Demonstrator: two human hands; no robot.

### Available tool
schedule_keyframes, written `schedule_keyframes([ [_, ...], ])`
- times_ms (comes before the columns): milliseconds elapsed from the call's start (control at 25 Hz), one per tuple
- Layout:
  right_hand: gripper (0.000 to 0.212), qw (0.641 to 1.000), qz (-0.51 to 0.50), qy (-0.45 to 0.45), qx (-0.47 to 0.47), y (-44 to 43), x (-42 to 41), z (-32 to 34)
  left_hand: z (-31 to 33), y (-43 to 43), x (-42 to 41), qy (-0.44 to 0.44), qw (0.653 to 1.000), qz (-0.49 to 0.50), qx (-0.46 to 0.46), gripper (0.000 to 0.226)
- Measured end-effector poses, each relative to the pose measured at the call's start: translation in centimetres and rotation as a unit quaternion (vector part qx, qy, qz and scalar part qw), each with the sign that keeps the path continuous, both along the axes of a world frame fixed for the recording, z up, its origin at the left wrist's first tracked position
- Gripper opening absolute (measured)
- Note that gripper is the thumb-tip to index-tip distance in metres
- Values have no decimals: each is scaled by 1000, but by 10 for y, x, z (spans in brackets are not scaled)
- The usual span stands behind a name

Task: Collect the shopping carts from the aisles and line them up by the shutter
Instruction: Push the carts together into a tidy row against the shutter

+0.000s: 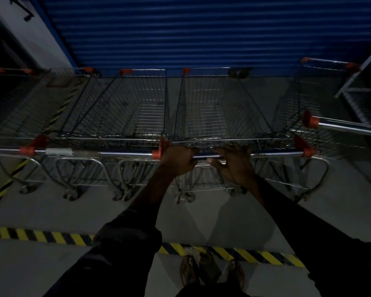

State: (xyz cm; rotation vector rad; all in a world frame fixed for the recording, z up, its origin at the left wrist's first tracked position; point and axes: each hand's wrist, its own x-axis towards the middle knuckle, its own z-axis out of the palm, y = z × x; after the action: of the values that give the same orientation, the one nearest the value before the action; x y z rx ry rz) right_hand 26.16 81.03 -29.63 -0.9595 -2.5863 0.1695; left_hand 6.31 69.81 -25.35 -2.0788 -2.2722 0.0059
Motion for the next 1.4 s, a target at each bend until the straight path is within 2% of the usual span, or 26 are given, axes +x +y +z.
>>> schedule_keyframes([
  [200, 60, 1000, 9, -2, 0, -4, 0, 1, -4, -1, -4, 28, 999, 4, 16, 43],
  [400, 72, 998, 55, 4, -34, 1, 28, 8, -3, -3, -2, 64, 998, 1, 23, 44],
  [520, 71, 998, 53, 26, -3, 16, 77, 12, -8, -3, 7, 10, 995, 19, 97, 69],
  [600, 72, 998, 67, -12, -5, 33, 116, 14, -15, 8, 31, -51, 990, 15, 132, 81],
  [680, 72, 998, 59, -24, 7, 49, 147, 17, -18, 26, 70, -59, 986, 5, 154, 74],
  [800, 69, 997, 36, 9, 70, 73, 191, 24, -29, 54, 124, -5, 986, 5, 164, 56],
  [880, 72, 995, 62, -11, 73, 83, 209, 30, -37, 63, 136, 7, 986, 25, 165, 48],
  [1120, 60, 995, 84, -36, -46, 104, 203, 15, -34, 65, 123, -39, 988, 30, 148, 65],
  [1320, 59, 994, 91, 66, -9, 105, 205, 15, -34, 65, 123, -30, 991, 37, 127, 66],
  [1400, 56, 993, 97, 62, -8, 106, 204, 14, -34, 65, 122, -27, 989, 28, 140, 58],
])
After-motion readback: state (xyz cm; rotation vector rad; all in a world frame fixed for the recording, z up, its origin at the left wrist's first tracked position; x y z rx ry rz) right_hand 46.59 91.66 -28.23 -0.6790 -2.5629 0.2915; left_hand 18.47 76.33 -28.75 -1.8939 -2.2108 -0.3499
